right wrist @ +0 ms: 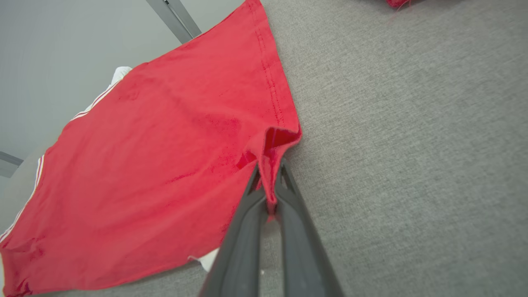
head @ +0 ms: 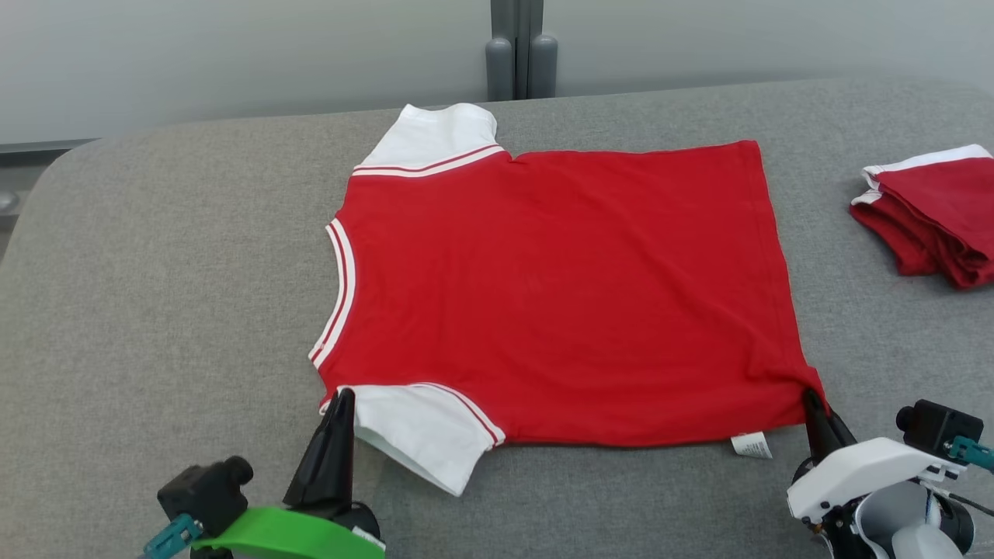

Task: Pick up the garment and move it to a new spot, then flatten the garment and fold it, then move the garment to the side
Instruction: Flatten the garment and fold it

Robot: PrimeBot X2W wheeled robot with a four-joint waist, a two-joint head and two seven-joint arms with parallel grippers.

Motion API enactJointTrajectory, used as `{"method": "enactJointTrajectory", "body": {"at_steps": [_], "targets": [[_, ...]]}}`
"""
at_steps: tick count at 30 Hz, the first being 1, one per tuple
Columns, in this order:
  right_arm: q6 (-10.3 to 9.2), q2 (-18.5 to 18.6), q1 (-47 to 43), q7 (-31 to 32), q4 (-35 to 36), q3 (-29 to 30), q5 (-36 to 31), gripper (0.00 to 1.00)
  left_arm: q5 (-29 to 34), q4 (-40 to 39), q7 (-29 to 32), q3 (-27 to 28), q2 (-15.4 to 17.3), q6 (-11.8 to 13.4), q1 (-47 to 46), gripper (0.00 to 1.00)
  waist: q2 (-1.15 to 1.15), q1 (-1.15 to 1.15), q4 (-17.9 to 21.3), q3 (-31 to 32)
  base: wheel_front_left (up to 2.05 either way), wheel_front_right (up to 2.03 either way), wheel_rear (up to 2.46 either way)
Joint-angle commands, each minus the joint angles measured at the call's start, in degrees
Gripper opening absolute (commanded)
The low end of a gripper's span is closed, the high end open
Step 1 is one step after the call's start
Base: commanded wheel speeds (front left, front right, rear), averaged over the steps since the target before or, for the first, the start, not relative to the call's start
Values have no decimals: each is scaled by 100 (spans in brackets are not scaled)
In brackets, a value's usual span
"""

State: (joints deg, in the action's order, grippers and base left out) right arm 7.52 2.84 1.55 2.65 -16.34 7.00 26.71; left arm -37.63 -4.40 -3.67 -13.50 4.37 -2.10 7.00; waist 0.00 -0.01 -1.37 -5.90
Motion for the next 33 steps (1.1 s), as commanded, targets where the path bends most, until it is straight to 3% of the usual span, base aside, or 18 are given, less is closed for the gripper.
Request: {"method": "enactJointTrajectory", "body": {"at_steps": [1, 16, 30, 32, 33], "targets": [[-7, 12, 159, -74, -41, -3, 98, 0, -30, 104, -76, -22, -19, -48, -273, 0, 0, 1, 43, -51, 0, 0, 0], [-7, 12, 1459, -324, -749, 160, 205, 0, -85, 2311, -828, -51, -121, -181, -2760, 0, 0, 1, 178, -698, 0, 0, 0], [-7, 12, 2098, -639, -1109, -244, 414, 0, 64, 4120, -1152, 14, -135, -309, -4279, 0, 0, 1, 369, -1159, 0, 0, 0], [-7, 12, 2148, -714, -1129, -292, 452, 26, 79, 4260, -1151, 73, -135, -330, -4397, 0, 0, 1, 386, -1177, 0, 0, 0], [-7, 11, 2163, -757, -1133, -315, 459, 60, 100, 4292, -1153, 123, -134, -336, -4445, 0, 0, 1, 392, -1182, 0, 0, 0]]}}
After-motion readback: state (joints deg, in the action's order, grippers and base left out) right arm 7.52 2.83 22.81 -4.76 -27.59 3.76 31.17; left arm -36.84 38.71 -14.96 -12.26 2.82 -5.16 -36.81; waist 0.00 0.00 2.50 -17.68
